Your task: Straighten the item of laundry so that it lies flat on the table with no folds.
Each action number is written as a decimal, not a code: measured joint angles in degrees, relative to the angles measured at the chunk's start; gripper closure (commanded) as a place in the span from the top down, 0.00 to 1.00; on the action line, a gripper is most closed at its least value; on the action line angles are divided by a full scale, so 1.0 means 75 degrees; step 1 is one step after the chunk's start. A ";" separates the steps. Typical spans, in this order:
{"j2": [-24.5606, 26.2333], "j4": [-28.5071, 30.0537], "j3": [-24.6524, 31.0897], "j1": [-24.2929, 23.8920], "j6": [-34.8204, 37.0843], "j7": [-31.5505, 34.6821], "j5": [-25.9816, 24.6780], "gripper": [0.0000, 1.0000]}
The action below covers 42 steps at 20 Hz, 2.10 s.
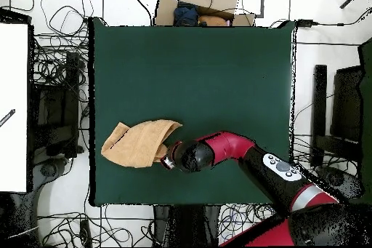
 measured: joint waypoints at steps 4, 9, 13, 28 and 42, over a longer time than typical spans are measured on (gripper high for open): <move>0.0000 0.0000 0.0000 -0.0001 0.0000 0.0000 0.0000 1.00; 0.0013 -0.0001 0.0000 -0.0028 -0.0002 0.0000 -0.0004 0.00; 0.0062 -0.0004 0.0000 -0.0073 -0.0005 0.0000 -0.0006 0.00; 0.0132 -0.0004 -0.0001 -0.0140 -0.0003 0.0000 0.0016 0.00; -0.0069 -0.0002 -0.0001 -0.0110 0.0612 0.0000 0.0526 0.00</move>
